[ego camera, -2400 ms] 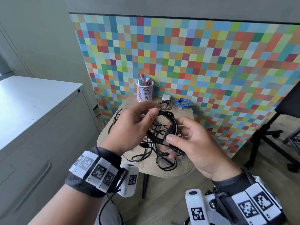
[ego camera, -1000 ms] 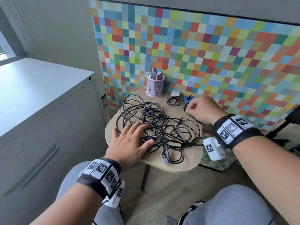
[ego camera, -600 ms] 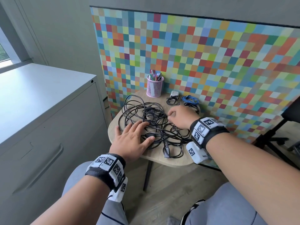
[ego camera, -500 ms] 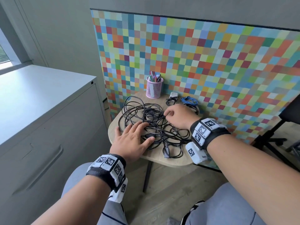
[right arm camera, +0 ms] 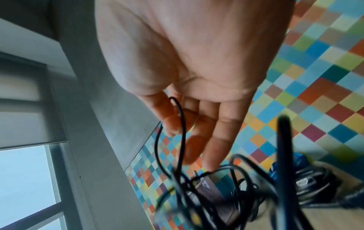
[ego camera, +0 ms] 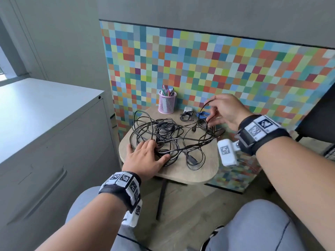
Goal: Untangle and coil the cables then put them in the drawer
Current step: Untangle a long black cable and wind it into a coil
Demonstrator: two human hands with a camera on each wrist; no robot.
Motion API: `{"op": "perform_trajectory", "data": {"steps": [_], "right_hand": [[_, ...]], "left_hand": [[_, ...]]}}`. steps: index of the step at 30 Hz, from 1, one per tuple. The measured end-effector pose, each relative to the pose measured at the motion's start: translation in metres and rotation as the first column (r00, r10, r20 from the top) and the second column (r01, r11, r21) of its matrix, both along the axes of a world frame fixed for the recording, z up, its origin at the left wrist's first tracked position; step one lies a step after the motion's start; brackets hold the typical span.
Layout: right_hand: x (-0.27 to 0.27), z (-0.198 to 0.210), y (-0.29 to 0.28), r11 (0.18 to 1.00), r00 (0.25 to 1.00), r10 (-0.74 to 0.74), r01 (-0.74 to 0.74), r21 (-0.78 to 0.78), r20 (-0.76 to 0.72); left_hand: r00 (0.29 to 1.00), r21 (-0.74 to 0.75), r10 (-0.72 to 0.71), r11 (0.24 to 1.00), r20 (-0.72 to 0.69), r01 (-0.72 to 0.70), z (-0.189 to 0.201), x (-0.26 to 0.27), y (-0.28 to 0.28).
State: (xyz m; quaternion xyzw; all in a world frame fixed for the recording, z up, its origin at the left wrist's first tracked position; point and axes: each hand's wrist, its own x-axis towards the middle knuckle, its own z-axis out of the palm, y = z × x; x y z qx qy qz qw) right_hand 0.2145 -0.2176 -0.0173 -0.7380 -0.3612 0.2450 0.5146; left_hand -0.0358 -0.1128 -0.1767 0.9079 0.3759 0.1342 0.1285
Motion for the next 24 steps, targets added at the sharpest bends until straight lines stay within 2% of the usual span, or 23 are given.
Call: {"op": "perform_trajectory", "data": {"steps": [2,4,6,7,8,10,11,13,15,17,20,22,24], "right_hand": [[-0.002,0.003,-0.007,0.998,0.999,0.032,-0.031,-0.054,0.013],[-0.008,-0.006,-0.007,0.977,0.993,0.093,-0.078,-0.199,0.068],[-0.019,-0.021,-0.001,0.926,0.985,0.15,-0.112,-0.359,0.08],[-0.025,-0.027,0.005,0.892,0.967,0.199,-0.112,-0.439,0.157],[-0.031,-0.033,0.012,0.856,0.915,0.273,-0.09,-0.509,0.298],[-0.042,-0.046,0.029,0.808,0.703,0.421,-0.004,-0.589,0.573],[-0.046,-0.052,0.039,0.794,0.617,0.463,0.03,-0.608,0.636],[-0.051,-0.067,0.059,0.77,0.537,0.525,0.031,-0.637,0.66],[-0.054,-0.077,0.075,0.735,0.508,0.578,0.016,-0.678,0.639],[-0.054,-0.082,0.085,0.726,0.511,0.587,0.009,-0.688,0.627],[-0.042,-0.08,0.091,0.8,0.577,0.504,-0.032,-0.599,0.642],[-0.029,-0.071,0.09,0.87,0.707,0.372,-0.041,-0.491,0.601],[-0.016,-0.057,0.085,0.938,0.865,0.218,-0.058,-0.342,0.453]], "left_hand": [[1.0,0.014,-0.005,1.0,0.001,0.005,-0.001,0.001,0.0],[1.0,0.029,-0.012,1.0,0.004,0.011,-0.002,0.002,-0.001],[1.0,0.03,-0.015,0.999,0.002,0.015,-0.003,0.002,-0.001],[1.0,0.03,-0.016,0.999,-0.002,0.016,-0.003,0.002,-0.001],[1.0,0.03,-0.019,0.999,-0.009,0.019,-0.003,0.002,-0.001],[1.0,0.029,-0.019,0.999,-0.019,0.019,-0.003,0.002,-0.001],[1.0,0.026,-0.018,0.999,-0.021,0.018,-0.002,0.002,-0.001],[1.0,0.028,-0.015,1.0,-0.022,0.015,-0.002,0.002,-0.001],[0.999,0.028,-0.011,1.0,-0.032,0.012,-0.002,0.003,-0.001],[0.999,0.03,-0.006,1.0,-0.041,0.008,-0.003,0.002,0.0],[0.999,0.031,-0.005,0.999,-0.035,0.006,-0.002,0.001,0.0],[1.0,0.041,-0.005,0.999,-0.028,0.006,-0.001,0.001,0.0],[0.999,0.045,-0.006,0.999,-0.034,0.007,-0.001,0.0,-0.001]]}}
